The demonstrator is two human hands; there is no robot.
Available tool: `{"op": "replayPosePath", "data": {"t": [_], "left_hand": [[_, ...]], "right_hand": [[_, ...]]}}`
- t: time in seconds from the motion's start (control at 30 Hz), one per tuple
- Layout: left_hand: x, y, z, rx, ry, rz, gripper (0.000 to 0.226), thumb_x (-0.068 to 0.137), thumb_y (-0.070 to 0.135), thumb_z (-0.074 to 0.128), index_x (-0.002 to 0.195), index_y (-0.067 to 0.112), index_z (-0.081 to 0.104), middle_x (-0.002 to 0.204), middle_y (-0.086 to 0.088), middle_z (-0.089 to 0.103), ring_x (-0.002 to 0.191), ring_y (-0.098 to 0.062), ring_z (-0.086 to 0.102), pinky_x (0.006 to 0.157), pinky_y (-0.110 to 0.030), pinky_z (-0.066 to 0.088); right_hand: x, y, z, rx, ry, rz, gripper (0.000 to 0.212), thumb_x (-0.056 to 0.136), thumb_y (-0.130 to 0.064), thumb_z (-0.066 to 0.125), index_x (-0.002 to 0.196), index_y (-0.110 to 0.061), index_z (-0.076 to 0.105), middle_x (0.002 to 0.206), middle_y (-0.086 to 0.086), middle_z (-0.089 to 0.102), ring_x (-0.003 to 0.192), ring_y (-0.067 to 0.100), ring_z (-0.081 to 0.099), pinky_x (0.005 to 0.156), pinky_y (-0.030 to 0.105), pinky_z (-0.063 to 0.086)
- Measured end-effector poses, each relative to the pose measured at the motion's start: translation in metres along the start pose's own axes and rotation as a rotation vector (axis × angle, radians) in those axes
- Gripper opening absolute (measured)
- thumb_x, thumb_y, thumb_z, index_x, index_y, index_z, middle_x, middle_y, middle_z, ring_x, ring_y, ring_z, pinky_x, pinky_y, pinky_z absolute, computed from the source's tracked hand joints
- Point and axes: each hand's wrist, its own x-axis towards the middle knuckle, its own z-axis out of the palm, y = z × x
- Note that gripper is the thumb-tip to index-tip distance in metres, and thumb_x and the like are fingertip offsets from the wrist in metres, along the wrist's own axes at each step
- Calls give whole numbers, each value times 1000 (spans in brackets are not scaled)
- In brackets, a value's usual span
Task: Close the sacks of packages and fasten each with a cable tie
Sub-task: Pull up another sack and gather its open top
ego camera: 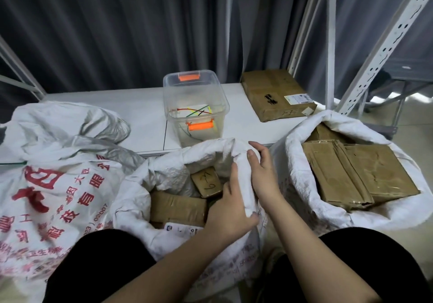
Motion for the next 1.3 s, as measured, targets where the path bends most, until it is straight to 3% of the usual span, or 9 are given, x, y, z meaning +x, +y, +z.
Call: {"op": "replayPosePath", "data": {"t": [0.27,0.43,0.53,0.6,0.73,0.97,1.07,1.2,1.3], "left_hand": [[-10,-12,11,321,12,-182,83,94,22,46,148,14,-16,108,-11,64,89,-31,63,66,-34,40],[-14,-14,19,429,118,-94,77,89,19,56,149,8,10,112,-13,57,87,-28,62,63,-31,41],[-18,-22,27,536,251,40,93,42,35,89,123,0,57,71,-7,60,42,-18,54,34,-21,28],[-14,-26,37,581,311,119,94,35,36,90,118,2,61,66,-6,56,34,-15,46,32,-18,18],[-10,-5,41,564,368,147,86,48,23,84,121,4,43,71,-7,55,40,-18,49,34,-20,31],[-56,-30,13,382,379,217,54,85,53,34,124,23,56,114,1,57,105,-20,58,94,-40,36],[-78,-50,-3,232,635,-110,45,88,46,46,129,28,51,137,-3,41,129,-24,38,110,-43,16],[-97,-67,-17,-526,766,-812,58,88,41,58,140,43,33,151,-6,15,133,-33,27,110,-47,20],[-99,-80,-20,-859,680,-763,60,93,37,53,145,44,24,152,-10,16,132,-34,32,109,-41,28]], "right_hand": [[21,-4,6,536,103,351,29,100,-7,39,123,-19,53,130,11,55,104,22,58,93,40,49],[32,1,-11,805,40,520,41,99,-10,35,139,-7,43,119,16,60,95,26,60,81,37,49],[26,-10,-13,569,-55,528,43,99,-20,39,141,-9,42,122,13,58,101,25,58,87,38,48],[16,-11,-15,7,-40,400,57,97,-35,47,147,-16,29,143,10,44,122,27,49,101,43,42],[-38,-2,-19,-683,-79,68,70,93,-42,53,151,-27,16,149,13,29,132,34,38,102,41,34],[-48,29,-29,-74,153,171,45,96,-10,52,139,-12,40,141,9,46,127,21,45,102,32,38],[-61,29,-23,4,168,178,47,97,-15,53,141,-13,37,144,7,42,128,19,42,100,30,37],[-79,31,-12,3,165,145,51,101,-29,44,148,-19,28,150,2,35,136,18,35,112,38,32],[-88,40,-7,43,158,191,47,102,-33,38,148,-21,32,150,2,38,136,20,38,114,44,31]]}}
